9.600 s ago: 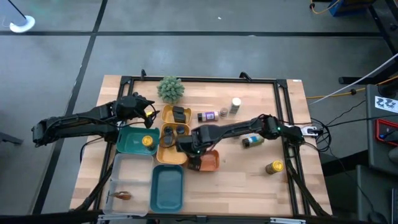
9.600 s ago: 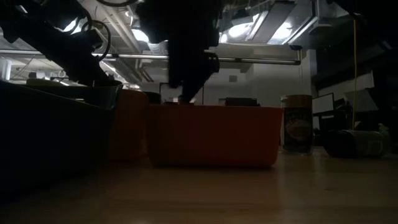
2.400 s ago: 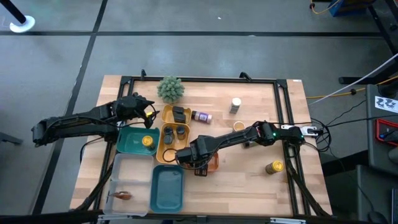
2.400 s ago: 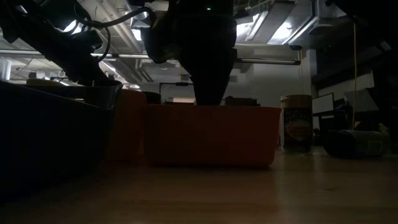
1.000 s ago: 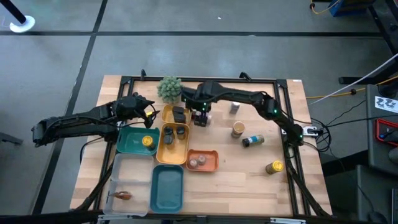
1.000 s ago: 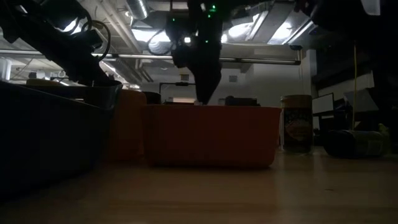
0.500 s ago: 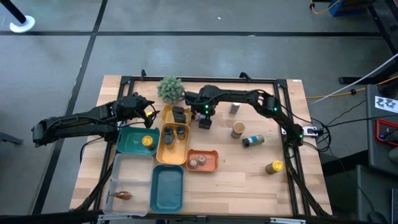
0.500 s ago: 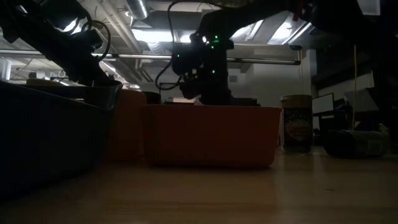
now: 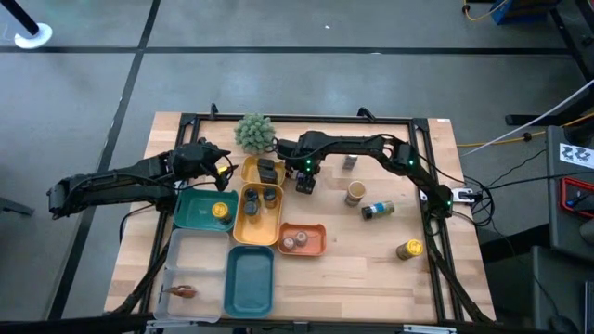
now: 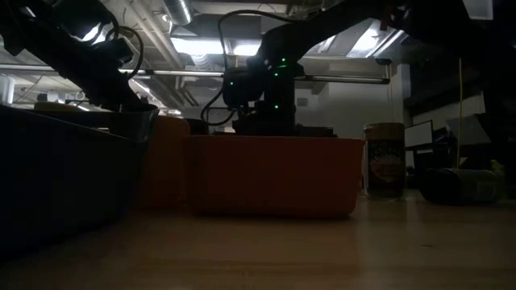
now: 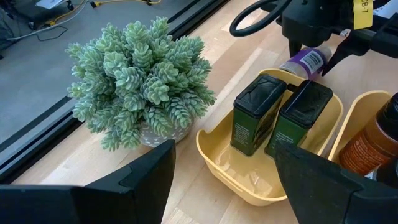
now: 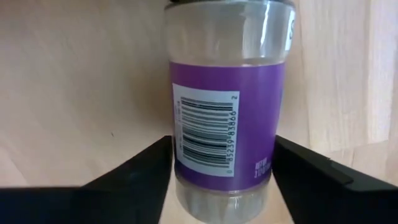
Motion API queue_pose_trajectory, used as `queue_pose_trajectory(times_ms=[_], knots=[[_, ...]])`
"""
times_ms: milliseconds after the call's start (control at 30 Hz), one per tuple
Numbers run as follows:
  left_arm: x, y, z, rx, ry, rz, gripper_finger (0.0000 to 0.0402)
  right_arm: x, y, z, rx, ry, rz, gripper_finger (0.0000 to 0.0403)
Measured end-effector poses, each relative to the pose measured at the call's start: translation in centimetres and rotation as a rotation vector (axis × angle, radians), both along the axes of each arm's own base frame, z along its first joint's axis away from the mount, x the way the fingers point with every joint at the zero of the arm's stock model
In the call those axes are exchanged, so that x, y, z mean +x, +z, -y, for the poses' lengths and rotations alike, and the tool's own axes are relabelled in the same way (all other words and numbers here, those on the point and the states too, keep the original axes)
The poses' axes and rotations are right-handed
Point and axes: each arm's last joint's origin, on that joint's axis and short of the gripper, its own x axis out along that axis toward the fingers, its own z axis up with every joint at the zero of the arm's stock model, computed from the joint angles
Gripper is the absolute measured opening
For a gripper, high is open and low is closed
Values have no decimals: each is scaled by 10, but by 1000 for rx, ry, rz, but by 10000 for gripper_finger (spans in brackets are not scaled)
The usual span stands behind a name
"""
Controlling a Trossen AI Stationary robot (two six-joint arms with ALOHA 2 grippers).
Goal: Sort spices by type
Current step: Put the black seasoning bottle into the bottom yellow bin
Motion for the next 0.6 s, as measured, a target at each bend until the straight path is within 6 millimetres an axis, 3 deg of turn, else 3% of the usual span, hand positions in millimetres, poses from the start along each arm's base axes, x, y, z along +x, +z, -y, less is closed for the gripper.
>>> queue_pose_trajectory(times_ms=[200,600], knots=[[0,0,0,0,0,0,263,0,0,0,7,1,3,193],[0,0,0,0,0,0,263,-7,8,-3,57,-21,-78,185]])
